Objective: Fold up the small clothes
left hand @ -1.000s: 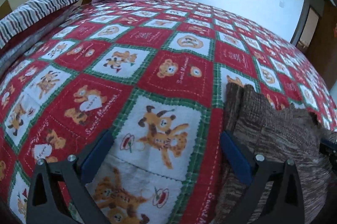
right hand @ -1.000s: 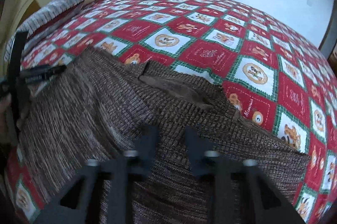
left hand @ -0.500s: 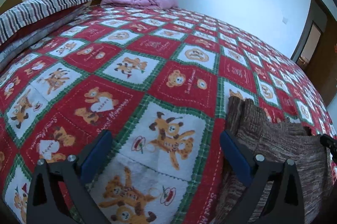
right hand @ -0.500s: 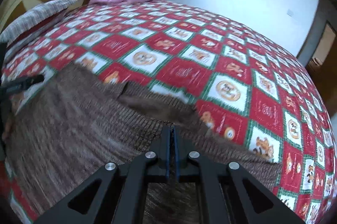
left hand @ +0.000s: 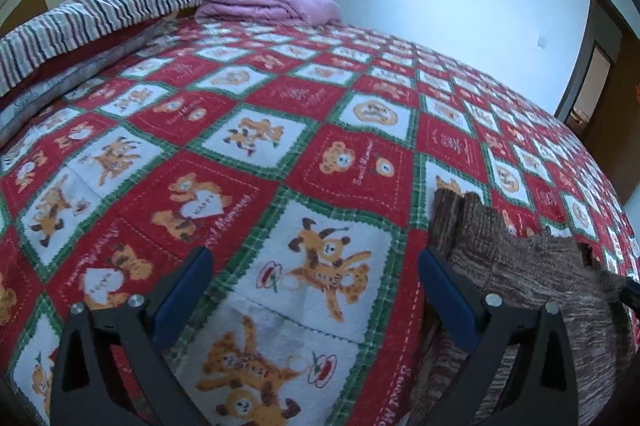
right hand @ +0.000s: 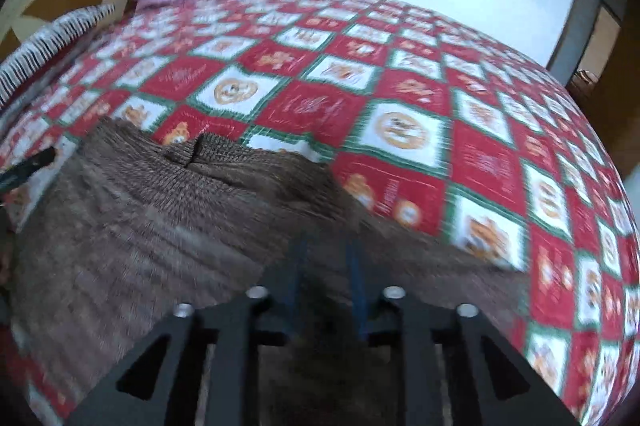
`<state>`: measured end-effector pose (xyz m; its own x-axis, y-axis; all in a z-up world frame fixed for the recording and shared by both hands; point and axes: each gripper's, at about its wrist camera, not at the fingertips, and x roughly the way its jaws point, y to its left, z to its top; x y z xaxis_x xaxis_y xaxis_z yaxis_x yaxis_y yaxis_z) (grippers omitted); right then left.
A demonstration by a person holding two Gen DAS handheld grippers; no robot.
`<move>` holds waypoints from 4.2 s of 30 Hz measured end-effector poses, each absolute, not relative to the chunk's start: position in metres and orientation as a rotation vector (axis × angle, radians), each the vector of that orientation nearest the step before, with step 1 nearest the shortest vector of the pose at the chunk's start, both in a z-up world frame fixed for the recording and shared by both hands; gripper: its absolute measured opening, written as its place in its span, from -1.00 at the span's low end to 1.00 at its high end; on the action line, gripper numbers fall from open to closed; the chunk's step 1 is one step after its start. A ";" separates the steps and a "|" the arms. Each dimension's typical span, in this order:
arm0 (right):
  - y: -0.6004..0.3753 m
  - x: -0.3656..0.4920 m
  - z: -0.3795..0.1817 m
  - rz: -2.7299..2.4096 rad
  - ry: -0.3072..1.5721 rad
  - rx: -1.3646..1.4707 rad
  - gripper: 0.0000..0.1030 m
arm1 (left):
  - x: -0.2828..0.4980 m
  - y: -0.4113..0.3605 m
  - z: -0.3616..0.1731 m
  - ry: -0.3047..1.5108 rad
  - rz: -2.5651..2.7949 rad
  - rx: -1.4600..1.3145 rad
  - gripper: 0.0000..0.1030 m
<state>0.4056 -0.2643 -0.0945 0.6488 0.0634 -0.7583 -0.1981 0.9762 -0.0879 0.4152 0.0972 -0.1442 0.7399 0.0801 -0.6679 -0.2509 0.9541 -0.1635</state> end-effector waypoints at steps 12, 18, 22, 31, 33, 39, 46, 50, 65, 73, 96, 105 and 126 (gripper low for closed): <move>-0.364 0.360 -0.107 0.049 0.818 0.069 -0.16 | 0.400 0.077 -0.130 0.616 0.162 -0.132 1.00; -0.354 0.393 -0.105 -0.004 0.804 0.005 -0.13 | 0.404 0.079 -0.137 0.666 0.170 -0.139 1.00; -0.352 0.413 -0.119 -0.044 0.873 -0.059 -0.87 | 0.404 0.077 -0.138 0.674 0.172 -0.126 1.00; -0.364 0.417 -0.110 -0.160 0.851 -0.070 -0.92 | 0.408 0.076 -0.141 0.702 0.186 -0.126 1.00; -0.343 0.412 -0.101 -0.148 0.829 -0.134 -0.90 | 0.409 0.076 -0.142 0.711 0.183 -0.129 1.00; -0.300 0.424 -0.126 -0.053 0.947 -0.205 -0.87 | 0.417 0.077 -0.149 0.757 0.196 -0.128 1.00; -0.289 0.400 -0.110 -0.099 0.911 -0.131 -0.52 | 0.417 0.073 -0.150 0.773 0.211 -0.096 1.00; -0.250 0.357 -0.099 0.017 0.847 -0.109 0.29 | 0.417 0.072 -0.150 0.774 0.215 -0.091 1.00; -0.067 0.262 -0.132 0.354 0.769 -0.445 0.29 | 0.418 0.068 -0.155 0.834 0.121 -0.062 1.00; -0.042 0.236 -0.152 0.347 0.703 -0.577 0.29 | 0.411 0.082 -0.153 0.834 0.038 -0.155 1.00; 0.005 0.252 -0.160 0.261 0.637 -0.697 0.29 | 0.449 0.054 -0.150 0.856 -0.215 -0.053 0.87; 0.021 0.269 -0.162 0.259 0.633 -0.704 0.29 | 0.473 0.051 -0.155 0.880 -0.326 -0.135 0.32; 0.038 0.264 -0.170 0.325 0.629 -0.758 -0.63 | 0.466 0.065 -0.158 0.859 -0.322 -0.232 -0.37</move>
<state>0.2638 0.0377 -0.1700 0.7713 0.0522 -0.6343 -0.4873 0.6897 -0.5357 0.4662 0.0646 -0.1578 0.6095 -0.3687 -0.7019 0.1841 0.9269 -0.3270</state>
